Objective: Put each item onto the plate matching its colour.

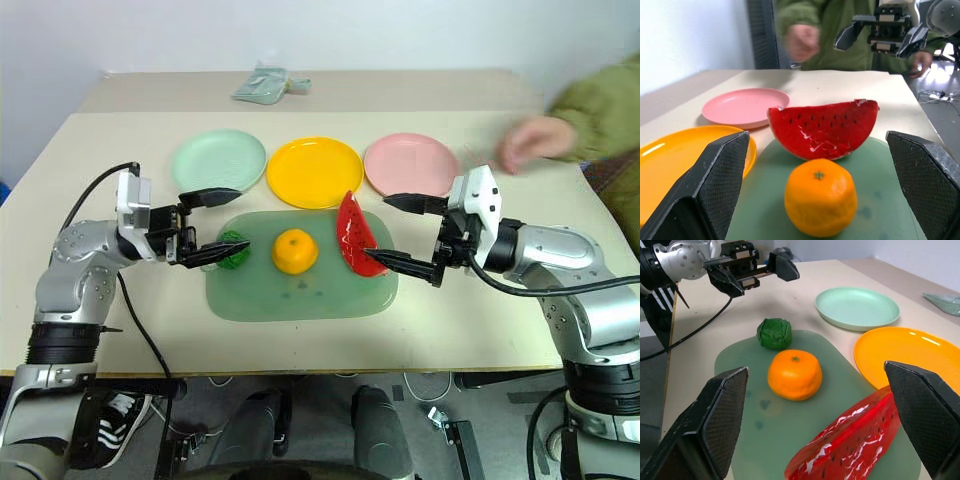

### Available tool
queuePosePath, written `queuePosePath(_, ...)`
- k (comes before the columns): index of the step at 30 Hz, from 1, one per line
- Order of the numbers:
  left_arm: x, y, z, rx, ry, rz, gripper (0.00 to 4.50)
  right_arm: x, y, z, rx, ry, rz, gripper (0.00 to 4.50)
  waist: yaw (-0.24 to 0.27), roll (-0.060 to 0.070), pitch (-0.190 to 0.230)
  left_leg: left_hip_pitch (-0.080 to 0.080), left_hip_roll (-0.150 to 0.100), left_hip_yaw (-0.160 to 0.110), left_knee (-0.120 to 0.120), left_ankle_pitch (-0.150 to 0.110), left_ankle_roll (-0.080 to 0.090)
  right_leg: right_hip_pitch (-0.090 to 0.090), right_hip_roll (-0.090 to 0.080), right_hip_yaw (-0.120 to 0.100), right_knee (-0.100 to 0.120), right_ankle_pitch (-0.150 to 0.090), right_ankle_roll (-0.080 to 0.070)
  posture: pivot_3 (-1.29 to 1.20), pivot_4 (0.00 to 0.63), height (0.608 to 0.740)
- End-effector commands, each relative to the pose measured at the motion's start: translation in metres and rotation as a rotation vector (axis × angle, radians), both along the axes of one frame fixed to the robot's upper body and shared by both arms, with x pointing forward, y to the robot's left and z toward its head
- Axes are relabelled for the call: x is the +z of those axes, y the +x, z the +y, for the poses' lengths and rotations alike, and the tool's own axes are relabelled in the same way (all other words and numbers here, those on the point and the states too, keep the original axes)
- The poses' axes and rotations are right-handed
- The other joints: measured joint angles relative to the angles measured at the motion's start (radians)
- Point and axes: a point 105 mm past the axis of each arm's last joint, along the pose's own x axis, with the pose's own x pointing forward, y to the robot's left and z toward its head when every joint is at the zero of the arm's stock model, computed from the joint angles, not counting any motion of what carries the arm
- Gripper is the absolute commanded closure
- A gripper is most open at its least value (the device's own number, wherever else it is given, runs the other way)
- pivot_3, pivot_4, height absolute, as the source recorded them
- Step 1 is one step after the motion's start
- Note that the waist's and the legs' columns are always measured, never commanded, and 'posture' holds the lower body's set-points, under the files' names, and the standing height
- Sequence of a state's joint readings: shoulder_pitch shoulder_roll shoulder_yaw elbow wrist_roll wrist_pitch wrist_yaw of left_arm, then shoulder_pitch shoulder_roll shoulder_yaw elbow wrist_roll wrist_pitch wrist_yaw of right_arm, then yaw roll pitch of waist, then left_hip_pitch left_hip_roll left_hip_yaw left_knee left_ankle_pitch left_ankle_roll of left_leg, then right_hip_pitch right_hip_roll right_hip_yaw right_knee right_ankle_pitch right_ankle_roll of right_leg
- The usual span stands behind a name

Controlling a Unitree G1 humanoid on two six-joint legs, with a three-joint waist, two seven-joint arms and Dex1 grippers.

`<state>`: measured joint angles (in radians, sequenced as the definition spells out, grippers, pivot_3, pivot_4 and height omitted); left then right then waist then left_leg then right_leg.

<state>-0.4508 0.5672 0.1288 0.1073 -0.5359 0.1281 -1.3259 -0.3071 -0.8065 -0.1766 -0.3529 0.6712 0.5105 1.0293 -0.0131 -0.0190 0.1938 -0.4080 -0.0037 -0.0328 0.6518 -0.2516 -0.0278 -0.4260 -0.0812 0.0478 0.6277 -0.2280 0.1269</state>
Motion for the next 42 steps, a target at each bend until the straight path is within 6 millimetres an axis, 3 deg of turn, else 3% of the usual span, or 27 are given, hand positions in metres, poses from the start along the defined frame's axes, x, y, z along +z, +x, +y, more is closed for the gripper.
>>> queuePosePath(1,0.008,-0.004,0.001,-0.010,-0.005,-0.032,0.00,0.012,-0.003,0.000,0.004,-0.004,-0.050,0.07,0.001,0.000,0.000,0.000,0.000,0.000,0.000,0.000,0.000,0.000,0.000,0.000,0.000,0.000,0.000,0.00,0.150,0.740)
queuePosePath(9,0.019,-0.006,0.028,0.048,-0.012,-0.028,0.00,0.017,0.002,0.006,0.023,-0.001,-0.065,0.07,-0.001,0.000,0.000,0.000,0.000,0.000,0.000,0.000,0.000,0.000,0.000,0.000,0.000,0.000,0.000,0.00,0.150,0.740)
queuePosePath(13,0.020,-0.016,0.054,0.091,0.024,0.006,0.00,0.021,0.005,0.022,0.062,0.020,-0.086,0.07,-0.009,0.000,0.000,0.001,0.000,0.000,-0.001,0.000,0.000,0.000,0.000,0.000,0.000,0.000,0.000,0.00,0.150,0.740)
queuePosePath(21,0.010,-0.010,0.073,0.271,0.094,0.033,0.00,0.024,0.012,0.045,0.130,0.005,-0.076,0.07,0.005,0.000,0.000,0.000,0.000,0.000,0.000,0.000,0.000,0.000,-0.001,0.000,0.000,0.000,0.000,0.00,0.150,0.740)
queuePosePath(25,-0.003,-0.004,0.071,0.317,0.131,0.109,0.00,0.023,0.009,0.052,0.158,-0.028,-0.002,0.07,-0.001,0.000,0.000,0.000,0.000,0.000,-0.001,0.000,0.000,0.000,0.000,0.000,0.000,0.000,0.000,0.00,0.150,0.740)
queuePosePath(29,-0.021,-0.007,0.045,0.279,0.141,0.144,0.00,0.032,0.004,0.052,0.174,-0.056,0.035,0.07,0.000,0.000,0.000,0.000,0.000,0.000,-0.001,0.000,0.000,0.000,-0.001,0.000,0.000,0.000,0.000,0.00,0.150,0.740)
queuePosePath(42,-0.050,0.010,0.040,0.336,0.245,0.126,0.00,0.035,0.006,0.053,0.115,-0.053,0.024,0.07,0.000,0.000,0.000,0.000,0.000,0.000,-0.001,0.000,0.000,-0.001,0.000,0.000,0.000,0.000,0.000,0.00,0.150,0.740)
